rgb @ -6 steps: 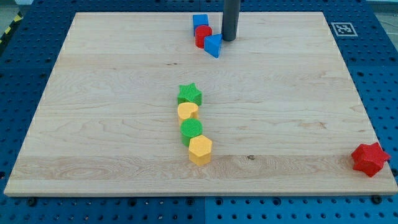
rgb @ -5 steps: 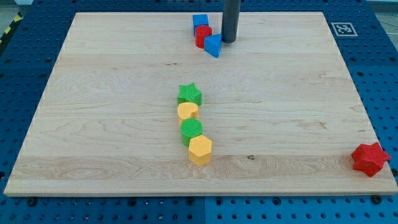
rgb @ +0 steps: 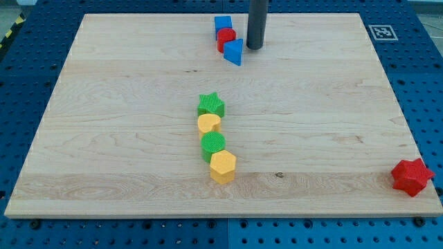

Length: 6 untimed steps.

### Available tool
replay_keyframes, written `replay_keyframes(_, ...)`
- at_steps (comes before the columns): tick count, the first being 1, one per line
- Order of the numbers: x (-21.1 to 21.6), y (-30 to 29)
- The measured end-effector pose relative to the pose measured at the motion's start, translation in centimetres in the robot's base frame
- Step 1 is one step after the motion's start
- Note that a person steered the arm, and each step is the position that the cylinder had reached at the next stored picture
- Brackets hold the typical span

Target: Move the arm away from blue triangle

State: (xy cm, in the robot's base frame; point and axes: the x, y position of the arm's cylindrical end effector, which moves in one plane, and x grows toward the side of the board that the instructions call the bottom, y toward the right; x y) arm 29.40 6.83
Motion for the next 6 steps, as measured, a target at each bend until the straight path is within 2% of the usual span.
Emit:
replay_keyframes(3,1.1,1.0)
replay_keyframes(6,7.0,3.4)
